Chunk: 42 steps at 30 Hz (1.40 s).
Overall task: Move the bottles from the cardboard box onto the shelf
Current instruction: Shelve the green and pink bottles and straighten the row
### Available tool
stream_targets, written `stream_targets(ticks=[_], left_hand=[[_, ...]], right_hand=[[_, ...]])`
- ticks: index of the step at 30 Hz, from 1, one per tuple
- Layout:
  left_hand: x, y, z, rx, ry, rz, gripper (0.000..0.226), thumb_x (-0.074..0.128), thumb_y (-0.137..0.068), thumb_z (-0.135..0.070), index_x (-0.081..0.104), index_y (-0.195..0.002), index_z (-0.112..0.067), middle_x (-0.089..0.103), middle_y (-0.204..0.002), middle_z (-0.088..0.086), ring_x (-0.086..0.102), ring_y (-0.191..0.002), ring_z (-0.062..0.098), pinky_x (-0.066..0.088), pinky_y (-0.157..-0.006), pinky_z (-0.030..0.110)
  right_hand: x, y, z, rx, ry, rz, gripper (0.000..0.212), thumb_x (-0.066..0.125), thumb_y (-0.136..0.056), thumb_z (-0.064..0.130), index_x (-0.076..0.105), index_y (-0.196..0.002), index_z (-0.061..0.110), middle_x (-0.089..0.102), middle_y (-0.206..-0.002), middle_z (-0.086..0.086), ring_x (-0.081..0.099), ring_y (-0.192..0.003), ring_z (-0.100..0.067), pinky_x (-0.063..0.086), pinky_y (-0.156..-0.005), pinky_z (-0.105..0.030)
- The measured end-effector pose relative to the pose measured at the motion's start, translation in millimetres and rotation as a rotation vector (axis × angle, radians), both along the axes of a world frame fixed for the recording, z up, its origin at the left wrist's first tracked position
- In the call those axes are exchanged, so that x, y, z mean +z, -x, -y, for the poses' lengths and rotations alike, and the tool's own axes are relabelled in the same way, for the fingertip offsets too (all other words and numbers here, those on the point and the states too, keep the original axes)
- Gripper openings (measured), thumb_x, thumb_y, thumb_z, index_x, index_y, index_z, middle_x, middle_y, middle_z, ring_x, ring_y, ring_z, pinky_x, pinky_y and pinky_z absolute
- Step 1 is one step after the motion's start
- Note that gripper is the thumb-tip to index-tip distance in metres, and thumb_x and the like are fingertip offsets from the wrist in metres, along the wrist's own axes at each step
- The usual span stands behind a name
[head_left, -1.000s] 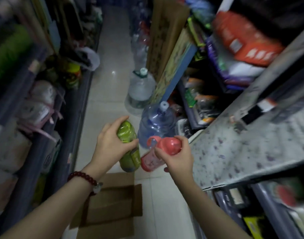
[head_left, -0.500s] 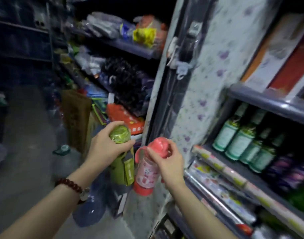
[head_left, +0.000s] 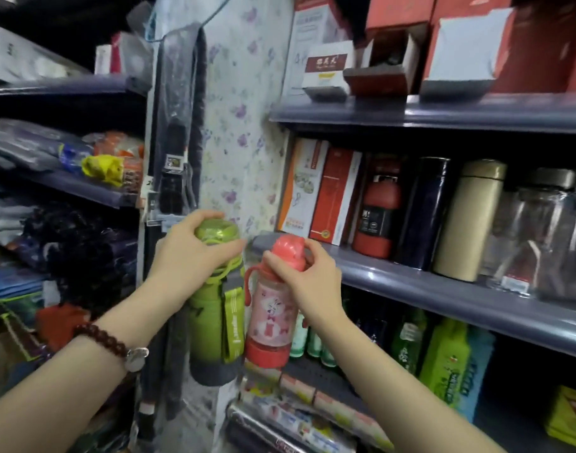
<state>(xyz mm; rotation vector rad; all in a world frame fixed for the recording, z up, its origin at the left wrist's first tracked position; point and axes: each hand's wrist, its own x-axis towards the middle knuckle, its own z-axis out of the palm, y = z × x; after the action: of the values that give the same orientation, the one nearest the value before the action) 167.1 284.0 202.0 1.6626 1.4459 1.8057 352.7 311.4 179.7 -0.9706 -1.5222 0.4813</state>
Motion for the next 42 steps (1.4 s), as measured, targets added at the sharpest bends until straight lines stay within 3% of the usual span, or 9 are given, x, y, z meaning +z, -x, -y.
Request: stream_targets(ticks=[3, 8, 11, 15, 18, 30, 35, 37, 42], left_hand=[[39, -24, -7, -0.065, -0.068, -0.012, 0.056, 0.076, -0.047, -0.054, 0.063, -0.100, -0.043, 0.071, -0.092, -0.007, 0.067, -0.089, 0.016, 0.054, -0.084, 0.036], [95, -49, -27, -0.184, -0.185, 0.047, 0.054, 0.079, -0.047, -0.045, 0.066, -0.098, -0.034, 0.069, -0.078, -0.013, 0.065, -0.066, -0.001, 0.050, -0.068, 0.021], [119, -53, -42, -0.212, -0.233, 0.060, 0.053, 0.079, -0.047, -0.045, 0.066, -0.098, -0.036, 0.071, -0.086, -0.009, 0.068, -0.078, 0.008, 0.056, -0.076, 0.031], [135, -53, -64, -0.222, -0.302, 0.053, 0.053, 0.078, -0.048, -0.048, 0.063, -0.099, -0.043, 0.070, -0.099, -0.007, 0.067, -0.092, 0.015, 0.055, -0.087, 0.044], [139, -52, -83, -0.234, -0.341, 0.061, 0.052, 0.077, -0.049, -0.048, 0.061, -0.099, -0.045, 0.068, -0.099, -0.009, 0.066, -0.093, 0.014, 0.055, -0.086, 0.042], [146, -63, -129, -0.184, -0.412, 0.176, 0.041, 0.077, -0.062, -0.044, 0.057, -0.098, -0.043, 0.064, -0.084, -0.020, 0.059, -0.076, -0.004, 0.041, -0.055, 0.013], [138, -75, -141, -0.155, -0.408, 0.127, 0.043, 0.076, -0.063, -0.047, 0.056, -0.100, -0.041, 0.063, -0.086, -0.021, 0.061, -0.087, 0.011, 0.049, -0.074, 0.027], [136, -79, -146, -0.135, -0.408, 0.117, 0.042, 0.076, -0.064, -0.047, 0.056, -0.100, -0.042, 0.061, -0.082, -0.022, 0.060, -0.086, 0.012, 0.046, -0.071, 0.026], [136, -86, -155, -0.114, -0.401, 0.098, 0.040, 0.075, -0.065, -0.046, 0.056, -0.099, -0.040, 0.064, -0.088, -0.013, 0.061, -0.091, 0.017, 0.048, -0.076, 0.030]], right_hand=[[34, -21, -1, -0.057, -0.073, 0.002, 0.052, 0.079, -0.062, 0.054, 0.066, -0.105, 0.028, 0.072, -0.095, 0.011, 0.067, -0.088, 0.000, 0.054, -0.086, -0.027], [87, -48, -4, -0.185, -0.200, -0.003, 0.049, 0.077, -0.059, 0.059, 0.065, -0.099, 0.035, 0.071, -0.088, 0.017, 0.066, -0.085, 0.002, 0.055, -0.086, -0.031], [110, -58, -12, -0.278, -0.277, -0.022, 0.053, 0.075, -0.058, 0.063, 0.062, -0.102, 0.036, 0.069, -0.091, 0.017, 0.065, -0.093, -0.003, 0.053, -0.087, -0.030], [126, -63, -29, -0.376, -0.380, -0.067, 0.052, 0.077, -0.061, 0.060, 0.059, -0.104, 0.037, 0.067, -0.092, 0.020, 0.062, -0.086, 0.010, 0.045, -0.071, -0.003], [129, -61, -44, -0.433, -0.419, -0.086, 0.052, 0.077, -0.061, 0.060, 0.056, -0.104, 0.040, 0.065, -0.093, 0.020, 0.058, -0.084, 0.017, 0.037, -0.064, 0.006], [124, -65, -86, -0.517, -0.438, -0.052, 0.051, 0.080, -0.062, 0.054, 0.053, -0.104, 0.044, 0.060, -0.092, 0.027, 0.055, -0.086, 0.023, 0.041, -0.066, 0.005], [123, -66, -102, -0.516, -0.422, -0.020, 0.053, 0.078, -0.061, 0.057, 0.056, -0.106, 0.038, 0.064, -0.094, 0.020, 0.062, -0.087, 0.008, 0.047, -0.073, -0.007], [123, -65, -108, -0.503, -0.403, -0.014, 0.057, 0.078, -0.062, 0.057, 0.057, -0.109, 0.035, 0.064, -0.096, 0.018, 0.062, -0.089, 0.004, 0.050, -0.076, -0.013], [121, -67, -118, -0.469, -0.350, 0.006, 0.061, 0.079, -0.063, 0.055, 0.055, -0.114, 0.032, 0.062, -0.093, 0.021, 0.060, -0.083, 0.013, 0.050, -0.072, -0.007]])
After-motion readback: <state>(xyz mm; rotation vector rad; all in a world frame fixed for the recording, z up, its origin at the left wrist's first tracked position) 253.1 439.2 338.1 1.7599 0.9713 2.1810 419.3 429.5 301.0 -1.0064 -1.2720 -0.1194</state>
